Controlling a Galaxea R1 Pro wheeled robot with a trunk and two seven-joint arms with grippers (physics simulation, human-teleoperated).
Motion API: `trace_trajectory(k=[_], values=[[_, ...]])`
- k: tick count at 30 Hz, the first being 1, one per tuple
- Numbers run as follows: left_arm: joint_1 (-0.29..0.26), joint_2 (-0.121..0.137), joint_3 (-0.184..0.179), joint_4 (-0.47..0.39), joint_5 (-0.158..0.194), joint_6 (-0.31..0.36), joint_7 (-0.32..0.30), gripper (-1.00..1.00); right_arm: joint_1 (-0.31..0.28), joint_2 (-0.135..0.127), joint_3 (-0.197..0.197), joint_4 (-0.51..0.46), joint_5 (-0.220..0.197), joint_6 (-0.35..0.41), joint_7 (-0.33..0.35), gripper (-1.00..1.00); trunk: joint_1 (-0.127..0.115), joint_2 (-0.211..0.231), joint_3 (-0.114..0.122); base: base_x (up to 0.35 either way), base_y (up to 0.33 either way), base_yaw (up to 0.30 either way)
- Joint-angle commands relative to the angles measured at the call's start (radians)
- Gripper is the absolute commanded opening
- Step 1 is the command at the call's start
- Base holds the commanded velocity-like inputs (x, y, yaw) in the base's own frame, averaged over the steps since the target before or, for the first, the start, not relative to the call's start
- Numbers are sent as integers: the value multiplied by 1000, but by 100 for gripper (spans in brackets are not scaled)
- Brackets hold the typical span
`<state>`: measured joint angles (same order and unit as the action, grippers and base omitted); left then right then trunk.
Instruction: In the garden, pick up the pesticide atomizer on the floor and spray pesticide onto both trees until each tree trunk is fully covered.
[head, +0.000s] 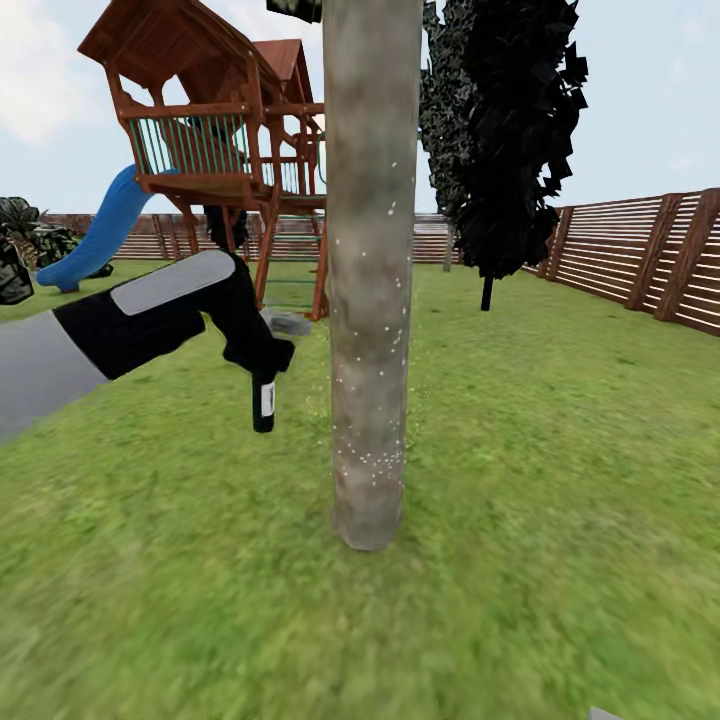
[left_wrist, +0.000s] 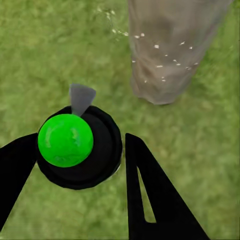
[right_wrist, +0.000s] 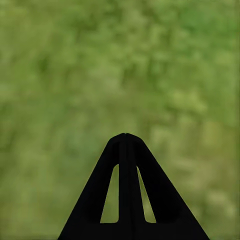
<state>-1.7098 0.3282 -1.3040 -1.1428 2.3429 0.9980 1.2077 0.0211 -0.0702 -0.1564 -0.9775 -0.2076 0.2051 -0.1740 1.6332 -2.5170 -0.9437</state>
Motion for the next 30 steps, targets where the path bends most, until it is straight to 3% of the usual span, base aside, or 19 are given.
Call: trace_trajectory(k=[1,6,10,12,17,26,30], values=[[-33,0,-1,-1,13,1,11,-100,0,0,1,-3,-9,5,-5,-100,0,0,-1,0,0,0],[-135,-1,0,-2,13,3,9,-100,0,0,0,-4,-8,31,-6,-100,0,0,-1,0,0,0],[-176,-5,1,-18,13,4,-19,-100,0,-1,-1,-5,-8,76,-7,-100,0,0,-1,0,0,0],[-236,-22,1,-21,13,5,-62,-100,0,0,1,-6,-7,75,-7,-100,0,0,-1,0,0,0],[-319,-60,3,-20,13,10,-106,-100,0,-2,1,-6,-7,73,-6,-100,0,0,-1,0,0,0],[-403,-68,3,-20,13,23,-186,-100,0,-2,1,-9,-7,72,-3,-100,0,0,-1,0,0,0],[-408,-93,3,-16,13,26,-189,-100,0,-2,1,-9,-7,71,-1,-100,0,0,-1,0,0,0]])
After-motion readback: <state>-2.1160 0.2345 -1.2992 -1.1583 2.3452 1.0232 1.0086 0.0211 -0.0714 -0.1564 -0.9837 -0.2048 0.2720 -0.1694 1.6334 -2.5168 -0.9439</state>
